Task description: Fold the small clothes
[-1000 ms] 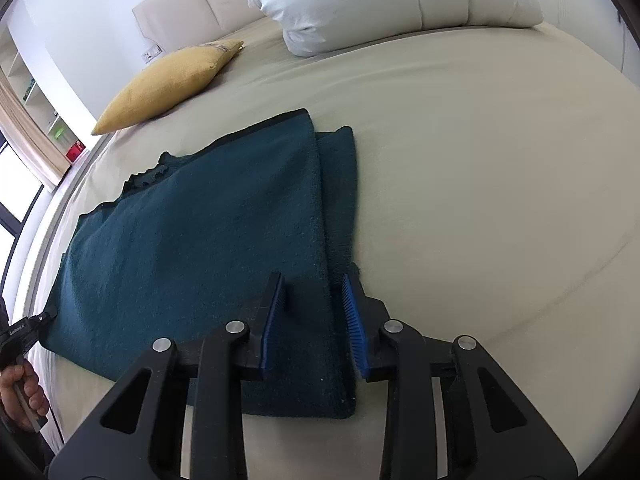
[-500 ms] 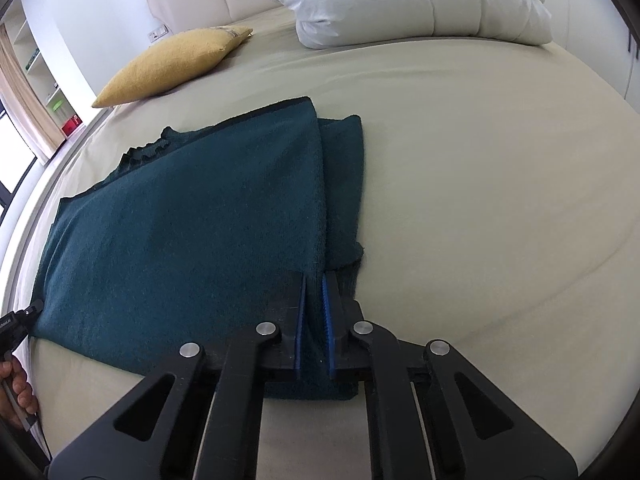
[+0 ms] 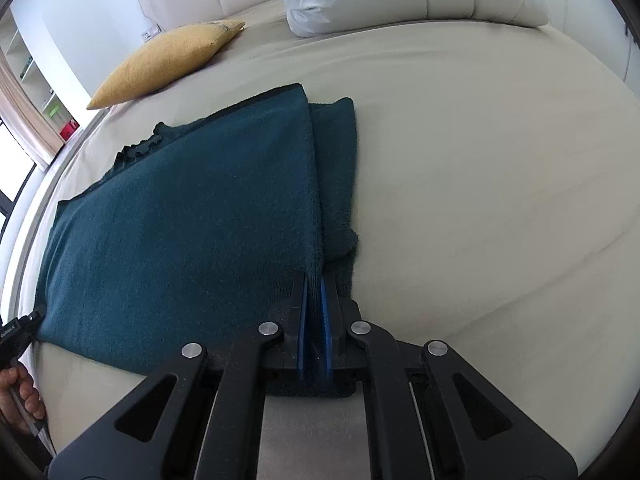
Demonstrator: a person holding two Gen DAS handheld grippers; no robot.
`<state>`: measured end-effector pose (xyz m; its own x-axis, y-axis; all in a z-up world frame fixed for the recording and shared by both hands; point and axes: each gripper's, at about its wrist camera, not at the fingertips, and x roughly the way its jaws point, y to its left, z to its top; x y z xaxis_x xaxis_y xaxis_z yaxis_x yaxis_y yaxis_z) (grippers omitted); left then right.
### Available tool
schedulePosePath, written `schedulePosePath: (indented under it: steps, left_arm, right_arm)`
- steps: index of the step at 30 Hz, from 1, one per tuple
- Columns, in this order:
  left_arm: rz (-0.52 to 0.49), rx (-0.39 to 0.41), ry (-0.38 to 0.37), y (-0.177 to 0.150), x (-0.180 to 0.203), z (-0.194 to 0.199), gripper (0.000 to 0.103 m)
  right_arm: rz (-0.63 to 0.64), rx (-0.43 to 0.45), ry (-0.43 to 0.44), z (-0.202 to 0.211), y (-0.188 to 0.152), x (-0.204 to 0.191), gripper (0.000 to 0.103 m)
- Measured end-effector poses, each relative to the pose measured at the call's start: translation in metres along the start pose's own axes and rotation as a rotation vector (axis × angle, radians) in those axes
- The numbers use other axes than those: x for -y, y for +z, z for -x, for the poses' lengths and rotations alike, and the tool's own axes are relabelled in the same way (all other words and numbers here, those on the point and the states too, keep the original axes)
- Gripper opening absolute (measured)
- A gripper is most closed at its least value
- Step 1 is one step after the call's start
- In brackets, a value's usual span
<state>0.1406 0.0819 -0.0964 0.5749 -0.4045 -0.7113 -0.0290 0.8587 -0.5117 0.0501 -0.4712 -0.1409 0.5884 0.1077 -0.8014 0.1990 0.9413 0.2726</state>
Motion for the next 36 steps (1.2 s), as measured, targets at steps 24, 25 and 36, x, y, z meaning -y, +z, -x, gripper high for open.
schedulePosePath:
  steps: [24, 25, 36]
  left_arm:
    - [-0.014, -0.027, 0.0, 0.003, 0.004, 0.005, 0.011]
    - [-0.012, -0.021, 0.008, 0.005, 0.005, 0.011, 0.014]
    - [-0.268, 0.145, 0.105, 0.07, 0.092, 0.01, 0.042]
  right_arm:
    - [-0.051, -0.019, 0.035, 0.004, -0.004, 0.008, 0.007]
    - [-0.069, -0.017, 0.046, 0.008, -0.002, 0.011, 0.008]
    - [-0.044, 0.054, 0.25, 0.007, 0.056, -0.052, 0.014]
